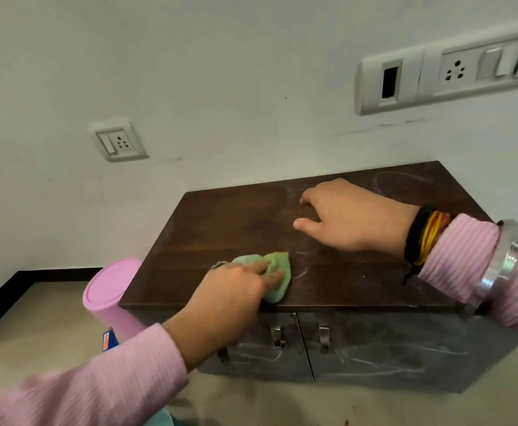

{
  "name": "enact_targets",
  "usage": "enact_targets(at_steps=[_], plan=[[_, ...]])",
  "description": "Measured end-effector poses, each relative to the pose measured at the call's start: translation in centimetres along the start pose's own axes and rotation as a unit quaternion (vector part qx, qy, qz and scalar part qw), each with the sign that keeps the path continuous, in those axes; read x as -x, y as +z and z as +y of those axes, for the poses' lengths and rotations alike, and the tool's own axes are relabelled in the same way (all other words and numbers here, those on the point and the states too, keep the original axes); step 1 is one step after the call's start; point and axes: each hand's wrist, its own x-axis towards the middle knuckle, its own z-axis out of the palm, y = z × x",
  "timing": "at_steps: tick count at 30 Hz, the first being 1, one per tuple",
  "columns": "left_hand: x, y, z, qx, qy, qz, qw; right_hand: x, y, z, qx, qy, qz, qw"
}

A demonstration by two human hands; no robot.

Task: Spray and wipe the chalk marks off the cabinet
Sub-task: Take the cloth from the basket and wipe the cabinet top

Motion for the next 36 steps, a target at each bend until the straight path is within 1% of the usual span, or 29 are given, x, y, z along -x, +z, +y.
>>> enact_targets(at_steps=[2, 3, 6, 8, 10, 12, 13, 14, 15, 17, 18, 20, 21, 23, 25, 27, 28, 30, 32, 34, 36], plan=[[-2.8, -0.6, -0.4, 0.003, -0.058, -0.048, 0.997, 0.1, -0.5, 0.0, 0.006, 0.001, 0.009, 1.0], [-3.6, -0.6, -1.4, -0.01, -0.082, -0.053, 0.995, 0.3, -0.8, 0.0, 0.008, 0.001, 0.014, 1.0], [-2.4, -0.5, -4.4, -0.039, -0.137, -0.083, 0.986, 0.8, -1.3, 0.5, 0.015, 0.002, 0.026, 1.0], [0.6, -0.4, -4.0, -0.038, -0.12, -0.088, 0.988, 1.0, -1.3, 0.9, 0.014, 0.003, 0.026, 1.0], [3.0, -0.8, -2.3, -0.029, -0.067, -0.065, 0.995, 1.1, -1.2, 1.4, 0.011, 0.008, 0.02, 1.0], [2.7, -0.7, -0.4, -0.031, -0.015, -0.059, 0.998, 1.0, -1.1, 1.6, 0.007, 0.016, 0.011, 1.0], [1.6, -0.5, 0.6, -0.038, 0.018, -0.044, 0.998, 1.0, -1.1, 1.6, 0.008, 0.019, 0.008, 1.0], [0.0, -0.4, 1.1, -0.022, 0.035, -0.02, 0.999, 0.9, -1.1, 1.5, 0.009, 0.02, 0.007, 1.0], [-1.9, -0.3, 1.2, -0.012, 0.031, 0.003, 0.999, 0.8, -1.2, 1.4, 0.01, 0.021, 0.01, 1.0], [-4.8, -0.5, 0.1, -0.002, -0.028, -0.031, 0.999, 0.7, -1.3, 1.4, 0.006, 0.023, 0.018, 1.0], [-5.6, -0.3, -1.1, -0.018, -0.047, -0.039, 0.998, 0.7, -1.4, 1.5, 0.003, 0.024, 0.021, 0.999], [-5.1, 0.3, -3.5, -0.042, -0.08, -0.06, 0.994, 0.8, -1.7, 1.9, 0.002, 0.026, 0.024, 0.999], [-4.2, 0.3, -3.9, -0.037, -0.092, -0.077, 0.992, 1.0, -1.7, 2.1, 0.001, 0.028, 0.025, 0.999], [-1.7, 0.1, -3.7, -0.027, -0.091, -0.091, 0.991, 1.1, -1.7, 2.6, -0.002, 0.031, 0.023, 0.999], [-0.2, -0.4, -1.9, -0.007, -0.042, -0.048, 0.998, 1.1, -1.6, 3.0, -0.006, 0.036, 0.02, 0.999], [-1.5, -0.8, 0.2, 0.002, 0.013, -0.002, 1.0, 1.0, -1.6, 3.1, -0.009, 0.038, 0.022, 0.999], [-3.1, -0.9, 0.9, 0.004, 0.028, 0.003, 1.0, 0.9, -1.7, 3.1, -0.009, 0.038, 0.024, 0.999], [-7.0, -0.7, 0.8, 0.007, 0.005, -0.023, 1.0, 0.7, -1.9, 3.1, -0.009, 0.038, 0.033, 0.999], [-10.0, -0.6, -1.3, 0.005, -0.043, -0.032, 0.999, 0.7, -2.0, 3.2, -0.013, 0.038, 0.039, 0.998], [-10.5, 0.0, -4.2, -0.014, -0.077, -0.051, 0.996, 0.8, -1.9, 3.4, -0.012, 0.04, 0.037, 0.998], [-9.0, 0.5, -5.6, -0.027, -0.093, -0.069, 0.993, 0.9, -1.8, 3.7, -0.008, 0.043, 0.03, 0.999]])
